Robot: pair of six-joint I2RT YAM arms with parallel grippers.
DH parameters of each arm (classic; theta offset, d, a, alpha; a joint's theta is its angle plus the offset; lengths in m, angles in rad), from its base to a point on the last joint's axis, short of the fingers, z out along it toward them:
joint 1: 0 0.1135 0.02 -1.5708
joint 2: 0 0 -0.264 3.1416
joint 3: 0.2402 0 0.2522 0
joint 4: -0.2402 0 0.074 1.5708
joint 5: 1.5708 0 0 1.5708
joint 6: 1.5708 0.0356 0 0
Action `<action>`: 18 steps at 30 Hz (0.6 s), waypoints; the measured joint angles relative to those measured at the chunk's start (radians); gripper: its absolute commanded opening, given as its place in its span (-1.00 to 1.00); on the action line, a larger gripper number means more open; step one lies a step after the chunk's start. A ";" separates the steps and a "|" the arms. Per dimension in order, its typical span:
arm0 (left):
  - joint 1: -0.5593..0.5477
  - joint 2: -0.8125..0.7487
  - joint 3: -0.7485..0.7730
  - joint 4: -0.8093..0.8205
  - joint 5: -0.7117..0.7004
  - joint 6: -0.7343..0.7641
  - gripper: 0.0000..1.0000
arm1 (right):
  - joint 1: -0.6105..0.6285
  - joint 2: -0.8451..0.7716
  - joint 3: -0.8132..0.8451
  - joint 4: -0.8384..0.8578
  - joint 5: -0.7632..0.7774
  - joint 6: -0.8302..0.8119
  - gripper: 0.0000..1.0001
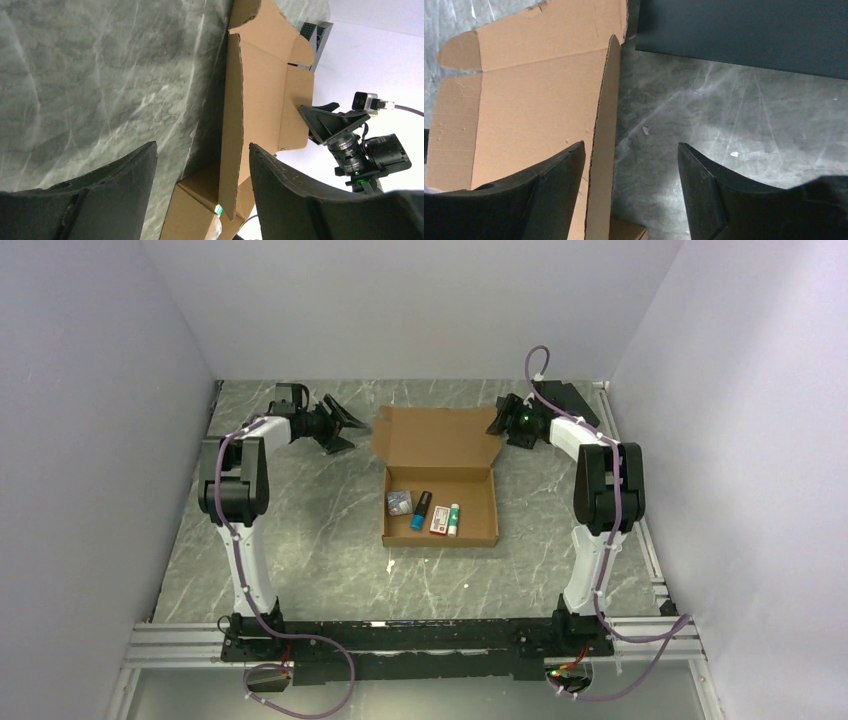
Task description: Fold the paper box
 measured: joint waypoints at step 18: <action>-0.068 0.128 0.229 -0.187 -0.035 0.020 -0.29 | 0.007 0.071 0.105 0.002 -0.035 0.048 -0.46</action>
